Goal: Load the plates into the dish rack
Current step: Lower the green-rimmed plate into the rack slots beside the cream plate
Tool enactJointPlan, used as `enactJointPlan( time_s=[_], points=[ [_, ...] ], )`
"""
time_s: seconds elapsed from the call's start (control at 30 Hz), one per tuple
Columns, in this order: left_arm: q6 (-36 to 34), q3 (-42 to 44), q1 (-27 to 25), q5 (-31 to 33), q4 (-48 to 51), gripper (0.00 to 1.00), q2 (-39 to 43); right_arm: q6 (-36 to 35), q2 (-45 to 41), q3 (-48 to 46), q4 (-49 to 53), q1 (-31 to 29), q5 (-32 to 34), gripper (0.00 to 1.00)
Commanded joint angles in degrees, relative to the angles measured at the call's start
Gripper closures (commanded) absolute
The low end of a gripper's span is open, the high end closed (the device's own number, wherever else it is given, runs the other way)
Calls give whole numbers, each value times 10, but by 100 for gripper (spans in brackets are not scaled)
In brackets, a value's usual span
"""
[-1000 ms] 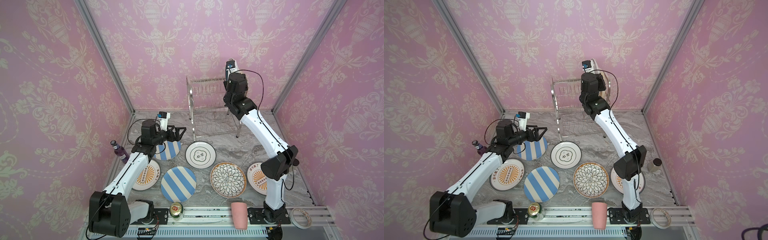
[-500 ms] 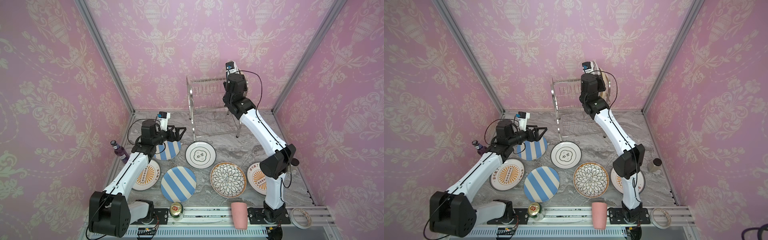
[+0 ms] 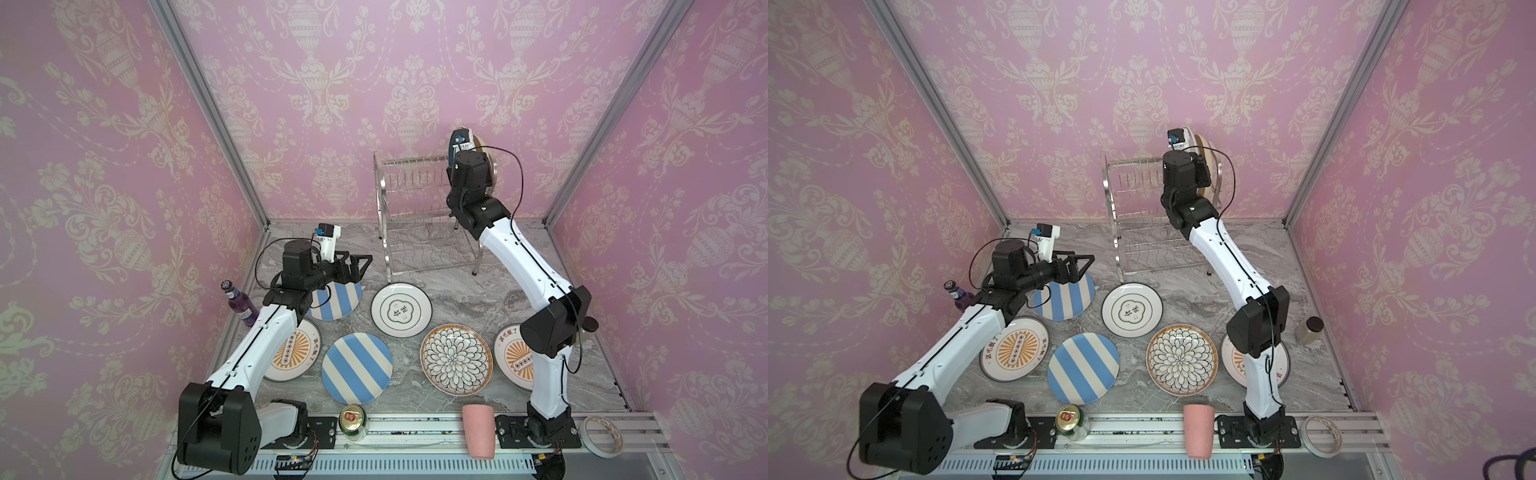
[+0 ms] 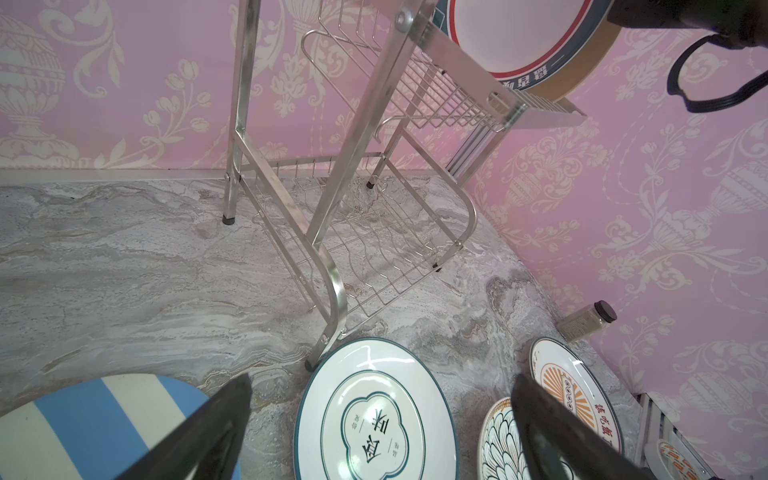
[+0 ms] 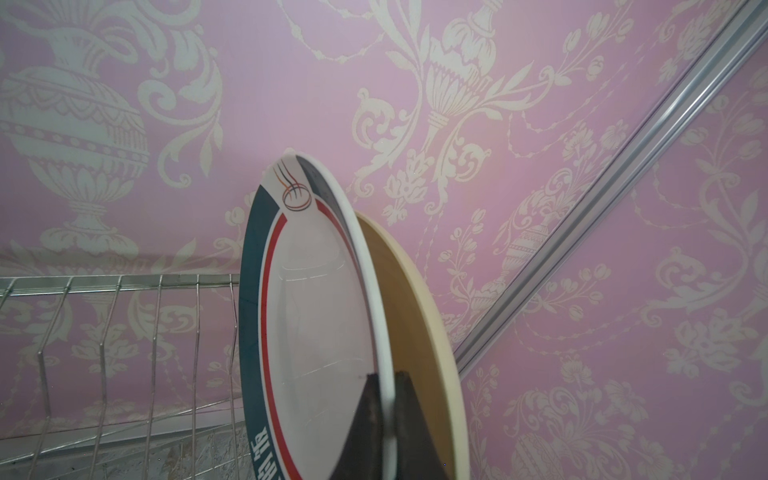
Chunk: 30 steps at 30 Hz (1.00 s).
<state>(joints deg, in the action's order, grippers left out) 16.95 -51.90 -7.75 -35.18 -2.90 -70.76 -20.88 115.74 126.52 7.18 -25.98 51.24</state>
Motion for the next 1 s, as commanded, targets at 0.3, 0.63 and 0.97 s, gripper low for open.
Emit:
enactJointPlan(
  time_s=[0.3, 0.63, 0.97],
  points=[
    [-18, 8, -3, 10, 13, 1, 5, 2, -2, 0, -12, 9, 22, 93],
    [-17, 9, -3, 9, 12, 1, 5, -10, 3, 23, -5, 6, 18, 83],
    [-15, 8, -3, 7, 9, 1, 5, -52, -2, 38, -21, -7, 28, 67]
  ],
)
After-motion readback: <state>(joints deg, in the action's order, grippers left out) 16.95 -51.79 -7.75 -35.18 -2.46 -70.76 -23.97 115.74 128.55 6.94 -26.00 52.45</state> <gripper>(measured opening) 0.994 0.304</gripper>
